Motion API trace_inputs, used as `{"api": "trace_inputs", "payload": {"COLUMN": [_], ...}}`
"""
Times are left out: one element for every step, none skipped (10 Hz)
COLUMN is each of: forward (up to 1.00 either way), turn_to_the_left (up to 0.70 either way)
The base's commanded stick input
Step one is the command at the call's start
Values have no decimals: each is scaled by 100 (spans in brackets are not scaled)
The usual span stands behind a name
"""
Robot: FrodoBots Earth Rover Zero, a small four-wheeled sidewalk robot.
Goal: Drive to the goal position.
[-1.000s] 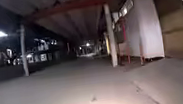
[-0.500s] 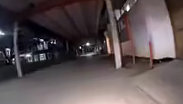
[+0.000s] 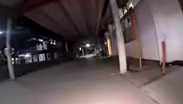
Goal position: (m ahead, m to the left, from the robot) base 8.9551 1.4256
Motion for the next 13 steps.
{"api": "trace_inputs", "payload": {"forward": [100,100,100,100,100,100,100,100,100,100,100,100,100], "turn_to_the_left": [0,0,3,8,14,10,5,3,2,2,2,2,2]}}
